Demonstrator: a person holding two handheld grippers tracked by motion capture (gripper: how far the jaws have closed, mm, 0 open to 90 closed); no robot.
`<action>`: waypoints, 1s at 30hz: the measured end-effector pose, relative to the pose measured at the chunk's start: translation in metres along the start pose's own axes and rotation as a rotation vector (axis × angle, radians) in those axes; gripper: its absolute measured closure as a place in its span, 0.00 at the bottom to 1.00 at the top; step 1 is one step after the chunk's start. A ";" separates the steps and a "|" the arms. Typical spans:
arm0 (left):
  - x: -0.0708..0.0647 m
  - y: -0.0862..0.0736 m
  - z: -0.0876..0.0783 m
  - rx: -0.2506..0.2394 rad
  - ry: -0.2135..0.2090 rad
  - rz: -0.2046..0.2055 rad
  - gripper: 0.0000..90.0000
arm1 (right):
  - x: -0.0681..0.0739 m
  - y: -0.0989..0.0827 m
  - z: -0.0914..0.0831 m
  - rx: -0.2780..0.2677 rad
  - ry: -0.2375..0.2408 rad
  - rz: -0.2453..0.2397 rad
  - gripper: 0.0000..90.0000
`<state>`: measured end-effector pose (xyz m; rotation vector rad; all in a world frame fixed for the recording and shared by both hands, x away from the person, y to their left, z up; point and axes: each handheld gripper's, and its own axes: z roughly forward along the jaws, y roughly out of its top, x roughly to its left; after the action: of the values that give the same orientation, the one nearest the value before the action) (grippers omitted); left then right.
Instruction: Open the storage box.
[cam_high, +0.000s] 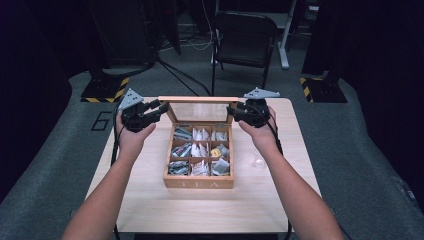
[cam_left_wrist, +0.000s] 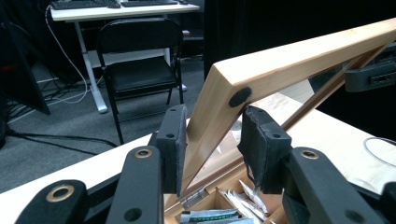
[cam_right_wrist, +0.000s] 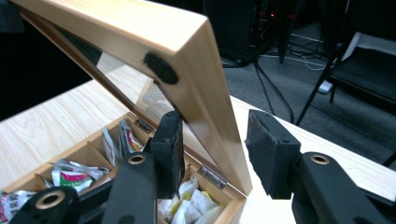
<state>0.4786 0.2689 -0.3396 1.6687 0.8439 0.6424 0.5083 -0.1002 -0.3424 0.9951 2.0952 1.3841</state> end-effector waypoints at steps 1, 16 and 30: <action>0.000 0.000 0.000 0.000 -0.001 -0.005 0.68 | 0.000 0.000 0.001 -0.001 0.003 0.001 0.64; 0.009 -0.007 0.013 0.009 -0.009 -0.026 0.67 | -0.003 0.005 0.004 0.009 -0.015 0.001 0.66; 0.014 -0.016 0.028 0.069 0.005 -0.016 0.67 | -0.005 0.008 0.007 0.010 -0.015 0.002 0.66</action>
<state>0.5054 0.2662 -0.3617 1.7209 0.8914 0.6129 0.5190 -0.0984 -0.3382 1.0085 2.0929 1.3640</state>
